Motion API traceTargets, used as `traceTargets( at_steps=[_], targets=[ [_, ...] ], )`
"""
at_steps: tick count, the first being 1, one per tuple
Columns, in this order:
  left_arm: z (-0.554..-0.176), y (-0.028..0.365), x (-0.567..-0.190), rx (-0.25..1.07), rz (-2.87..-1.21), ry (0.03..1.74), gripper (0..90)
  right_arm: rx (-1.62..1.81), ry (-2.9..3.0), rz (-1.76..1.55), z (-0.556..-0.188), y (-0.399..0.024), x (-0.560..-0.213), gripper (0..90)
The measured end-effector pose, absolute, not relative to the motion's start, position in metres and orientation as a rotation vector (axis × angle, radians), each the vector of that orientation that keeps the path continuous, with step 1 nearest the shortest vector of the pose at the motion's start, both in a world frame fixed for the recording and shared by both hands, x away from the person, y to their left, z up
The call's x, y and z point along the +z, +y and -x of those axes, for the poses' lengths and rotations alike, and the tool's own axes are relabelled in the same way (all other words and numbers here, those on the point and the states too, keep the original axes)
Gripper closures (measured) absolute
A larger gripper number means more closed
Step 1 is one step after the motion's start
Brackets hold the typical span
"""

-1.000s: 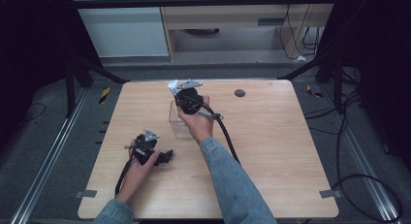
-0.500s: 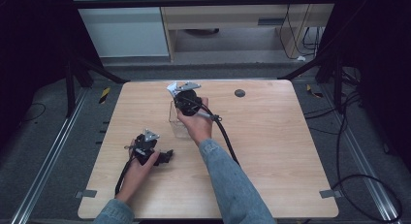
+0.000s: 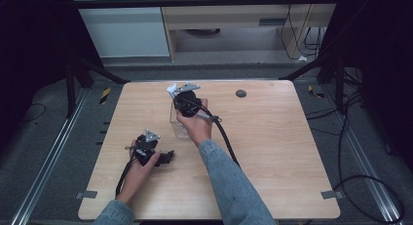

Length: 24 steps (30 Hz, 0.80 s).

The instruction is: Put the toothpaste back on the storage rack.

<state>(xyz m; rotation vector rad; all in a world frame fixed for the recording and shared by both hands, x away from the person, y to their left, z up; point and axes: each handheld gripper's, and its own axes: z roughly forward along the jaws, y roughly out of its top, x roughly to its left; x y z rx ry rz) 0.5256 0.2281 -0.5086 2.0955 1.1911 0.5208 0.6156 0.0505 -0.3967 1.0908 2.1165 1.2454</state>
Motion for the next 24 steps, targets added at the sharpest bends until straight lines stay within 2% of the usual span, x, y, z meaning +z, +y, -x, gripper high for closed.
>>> traceTargets(
  at_steps=[24],
  targets=[
    [-0.5256, 0.2281, -0.5085, 0.521, -2.096, 1.191, 0.0, 1.246, 2.124, -1.095, -0.6171, 0.0536, -0.3983, 79.8]
  ],
)
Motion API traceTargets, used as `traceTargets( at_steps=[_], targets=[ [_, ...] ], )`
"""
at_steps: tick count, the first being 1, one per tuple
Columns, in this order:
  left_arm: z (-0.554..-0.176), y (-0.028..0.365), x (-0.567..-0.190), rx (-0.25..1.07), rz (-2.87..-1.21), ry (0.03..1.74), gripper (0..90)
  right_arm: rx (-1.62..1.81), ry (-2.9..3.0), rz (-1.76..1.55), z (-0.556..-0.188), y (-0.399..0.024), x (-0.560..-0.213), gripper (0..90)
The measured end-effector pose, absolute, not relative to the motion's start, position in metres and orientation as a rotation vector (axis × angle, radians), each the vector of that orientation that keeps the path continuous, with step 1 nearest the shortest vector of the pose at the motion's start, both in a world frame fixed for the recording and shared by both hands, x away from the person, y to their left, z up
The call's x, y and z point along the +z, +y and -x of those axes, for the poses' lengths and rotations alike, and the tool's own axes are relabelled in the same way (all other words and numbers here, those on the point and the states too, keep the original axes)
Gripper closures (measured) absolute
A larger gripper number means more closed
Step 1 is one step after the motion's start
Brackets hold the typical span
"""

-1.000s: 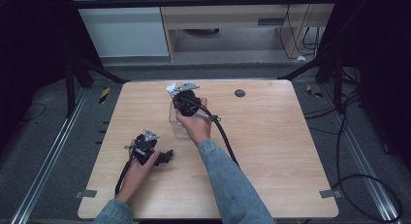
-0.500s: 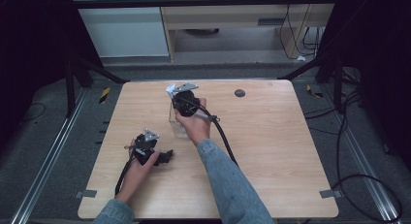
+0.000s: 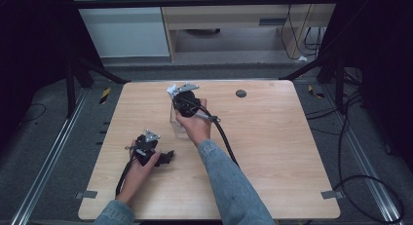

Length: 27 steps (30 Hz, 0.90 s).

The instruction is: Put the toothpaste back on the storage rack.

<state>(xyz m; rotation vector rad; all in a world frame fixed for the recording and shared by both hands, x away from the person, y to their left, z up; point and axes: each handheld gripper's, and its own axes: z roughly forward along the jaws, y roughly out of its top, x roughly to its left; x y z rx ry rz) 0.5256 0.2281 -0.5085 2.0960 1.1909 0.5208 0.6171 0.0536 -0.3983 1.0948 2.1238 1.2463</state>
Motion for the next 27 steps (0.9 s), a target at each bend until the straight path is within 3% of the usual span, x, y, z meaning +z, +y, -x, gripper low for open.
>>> traceTargets(
  at_steps=[27],
  targets=[
    [-0.5256, 0.2281, -0.5086, 0.521, -2.095, 1.191, 0.0, 1.25, 2.138, -1.095, -0.6194, 0.0547, -0.3974, 79.1]
  ],
)
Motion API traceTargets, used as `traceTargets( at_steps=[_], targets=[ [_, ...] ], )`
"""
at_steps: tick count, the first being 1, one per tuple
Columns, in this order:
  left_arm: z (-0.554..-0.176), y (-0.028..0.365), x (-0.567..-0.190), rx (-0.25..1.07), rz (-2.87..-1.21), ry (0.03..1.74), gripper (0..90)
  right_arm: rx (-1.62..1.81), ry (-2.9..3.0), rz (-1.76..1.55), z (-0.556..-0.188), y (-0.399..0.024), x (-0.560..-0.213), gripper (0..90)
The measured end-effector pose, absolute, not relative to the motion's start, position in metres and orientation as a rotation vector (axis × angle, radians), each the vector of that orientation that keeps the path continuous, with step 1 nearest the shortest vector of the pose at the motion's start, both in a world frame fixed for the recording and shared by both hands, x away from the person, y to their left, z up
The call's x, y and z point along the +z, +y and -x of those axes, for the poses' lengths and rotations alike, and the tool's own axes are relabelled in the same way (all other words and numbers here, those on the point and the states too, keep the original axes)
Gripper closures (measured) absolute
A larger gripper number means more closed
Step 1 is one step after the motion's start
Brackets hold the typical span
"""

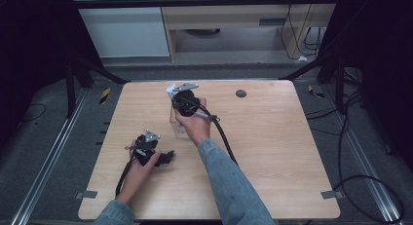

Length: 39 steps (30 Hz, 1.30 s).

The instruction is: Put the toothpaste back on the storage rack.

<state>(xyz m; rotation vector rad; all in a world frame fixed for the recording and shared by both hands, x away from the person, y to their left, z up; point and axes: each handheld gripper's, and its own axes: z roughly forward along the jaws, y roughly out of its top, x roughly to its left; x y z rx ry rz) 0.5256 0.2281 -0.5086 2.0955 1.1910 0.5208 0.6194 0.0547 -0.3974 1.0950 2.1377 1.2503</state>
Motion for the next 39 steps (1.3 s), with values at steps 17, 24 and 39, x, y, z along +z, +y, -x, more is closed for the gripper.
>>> traceTargets(
  at_steps=[17, 24, 39],
  targets=[
    [-0.5256, 0.2282, -0.5085, 0.521, -2.096, 1.191, 0.0, 1.259, 2.148, -1.098, -0.6202, 0.0534, -0.3973, 78.2],
    [-0.5256, 0.2282, -0.5085, 0.521, -2.096, 1.191, 0.0, 1.26, 2.149, -1.101, -0.62, 0.0524, -0.3968, 77.4],
    [-0.5256, 0.2282, -0.5085, 0.521, -2.096, 1.191, 0.0, 1.262, 2.157, -1.099, -0.6187, 0.0494, -0.3963, 74.6]
  ],
)
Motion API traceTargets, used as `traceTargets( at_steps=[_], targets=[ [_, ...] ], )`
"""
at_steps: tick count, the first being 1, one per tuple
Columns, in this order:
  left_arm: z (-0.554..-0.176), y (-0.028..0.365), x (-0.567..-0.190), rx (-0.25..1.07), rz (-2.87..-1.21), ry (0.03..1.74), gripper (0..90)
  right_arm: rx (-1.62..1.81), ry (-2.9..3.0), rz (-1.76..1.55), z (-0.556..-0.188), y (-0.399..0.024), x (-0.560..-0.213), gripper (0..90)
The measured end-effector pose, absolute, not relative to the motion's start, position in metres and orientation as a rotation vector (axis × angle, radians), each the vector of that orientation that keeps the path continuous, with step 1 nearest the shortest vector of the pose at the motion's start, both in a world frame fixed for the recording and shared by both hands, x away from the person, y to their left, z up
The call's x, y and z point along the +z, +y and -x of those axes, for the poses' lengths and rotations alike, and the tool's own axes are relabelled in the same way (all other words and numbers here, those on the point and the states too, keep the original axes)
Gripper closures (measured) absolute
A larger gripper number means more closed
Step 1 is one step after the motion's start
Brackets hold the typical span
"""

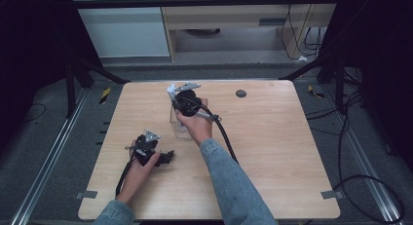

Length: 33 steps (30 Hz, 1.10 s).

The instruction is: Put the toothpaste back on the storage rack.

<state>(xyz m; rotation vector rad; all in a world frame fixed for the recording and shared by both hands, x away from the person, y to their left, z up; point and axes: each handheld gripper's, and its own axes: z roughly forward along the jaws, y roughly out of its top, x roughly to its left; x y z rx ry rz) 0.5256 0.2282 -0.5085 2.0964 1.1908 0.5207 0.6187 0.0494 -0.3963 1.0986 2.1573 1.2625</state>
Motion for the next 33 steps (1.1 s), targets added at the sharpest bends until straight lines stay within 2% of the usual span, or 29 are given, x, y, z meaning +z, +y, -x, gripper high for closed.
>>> traceTargets(
  at_steps=[33],
  targets=[
    [-0.526, 0.228, -0.509, 0.521, -2.096, 1.191, 0.0, 1.24, 2.172, -1.097, -0.609, 0.036, -0.394, 71.7]
  ],
)
